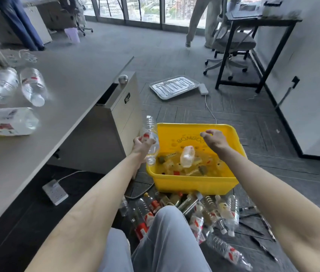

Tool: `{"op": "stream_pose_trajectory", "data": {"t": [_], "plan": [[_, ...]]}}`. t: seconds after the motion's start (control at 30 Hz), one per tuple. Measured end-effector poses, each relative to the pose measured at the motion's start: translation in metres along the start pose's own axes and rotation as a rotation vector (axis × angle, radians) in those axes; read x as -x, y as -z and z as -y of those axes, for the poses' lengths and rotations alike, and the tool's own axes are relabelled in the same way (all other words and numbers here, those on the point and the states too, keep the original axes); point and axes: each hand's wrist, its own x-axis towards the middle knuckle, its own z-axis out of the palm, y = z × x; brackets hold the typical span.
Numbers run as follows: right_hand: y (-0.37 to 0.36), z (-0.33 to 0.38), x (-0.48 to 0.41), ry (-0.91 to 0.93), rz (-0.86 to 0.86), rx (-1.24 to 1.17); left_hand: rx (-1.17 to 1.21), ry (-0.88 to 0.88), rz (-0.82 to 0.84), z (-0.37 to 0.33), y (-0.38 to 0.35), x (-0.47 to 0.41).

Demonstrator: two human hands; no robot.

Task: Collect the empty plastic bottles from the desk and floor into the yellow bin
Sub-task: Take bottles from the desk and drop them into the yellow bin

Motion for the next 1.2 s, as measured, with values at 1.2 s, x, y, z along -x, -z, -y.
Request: {"op": "stream_pose_trajectory", "data": {"t": [1.2], "plan": [[0.056, 0.011, 0.023, 0.197, 0.052, 0.341, -1.011, -0.432, 0.147, -0.071, -0.078, 0.004]]}}
